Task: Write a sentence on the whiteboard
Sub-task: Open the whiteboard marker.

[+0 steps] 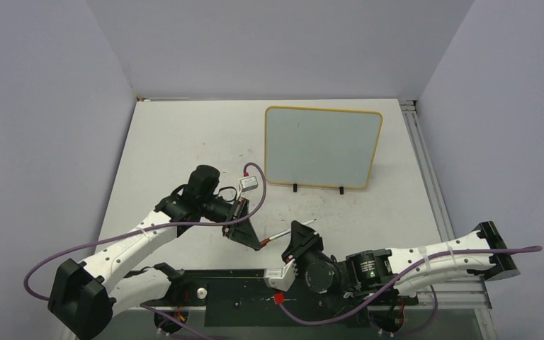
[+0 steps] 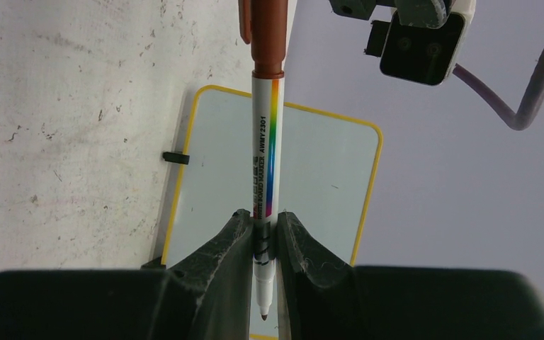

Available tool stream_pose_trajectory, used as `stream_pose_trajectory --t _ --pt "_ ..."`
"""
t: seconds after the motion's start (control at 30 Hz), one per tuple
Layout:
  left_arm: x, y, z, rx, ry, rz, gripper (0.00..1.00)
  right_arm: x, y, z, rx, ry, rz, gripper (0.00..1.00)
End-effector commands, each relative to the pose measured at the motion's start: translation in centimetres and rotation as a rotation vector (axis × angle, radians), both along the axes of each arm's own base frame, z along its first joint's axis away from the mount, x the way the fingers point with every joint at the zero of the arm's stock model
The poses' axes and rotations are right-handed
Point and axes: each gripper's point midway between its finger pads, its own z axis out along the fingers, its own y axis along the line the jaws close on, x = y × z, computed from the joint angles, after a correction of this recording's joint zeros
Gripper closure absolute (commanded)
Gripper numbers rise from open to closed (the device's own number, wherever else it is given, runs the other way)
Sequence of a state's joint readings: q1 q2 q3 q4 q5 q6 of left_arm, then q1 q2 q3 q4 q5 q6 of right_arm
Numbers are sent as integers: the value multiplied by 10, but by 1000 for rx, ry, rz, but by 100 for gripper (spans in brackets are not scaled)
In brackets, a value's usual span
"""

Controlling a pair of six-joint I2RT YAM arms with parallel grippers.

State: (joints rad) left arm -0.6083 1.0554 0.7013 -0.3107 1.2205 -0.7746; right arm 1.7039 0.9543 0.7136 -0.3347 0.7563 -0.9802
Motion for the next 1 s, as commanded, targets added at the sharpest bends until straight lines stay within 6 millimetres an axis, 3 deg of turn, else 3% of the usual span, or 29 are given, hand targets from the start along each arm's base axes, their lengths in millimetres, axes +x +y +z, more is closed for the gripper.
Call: stream_pose_trajectory --t 0.0,0.97 --pt "16 -12 11 -78 -132 16 100 -26 35 29 143 60 127 95" --pt "33 -24 13 -98 -159 37 100 -49 44 34 157 49 185 95"
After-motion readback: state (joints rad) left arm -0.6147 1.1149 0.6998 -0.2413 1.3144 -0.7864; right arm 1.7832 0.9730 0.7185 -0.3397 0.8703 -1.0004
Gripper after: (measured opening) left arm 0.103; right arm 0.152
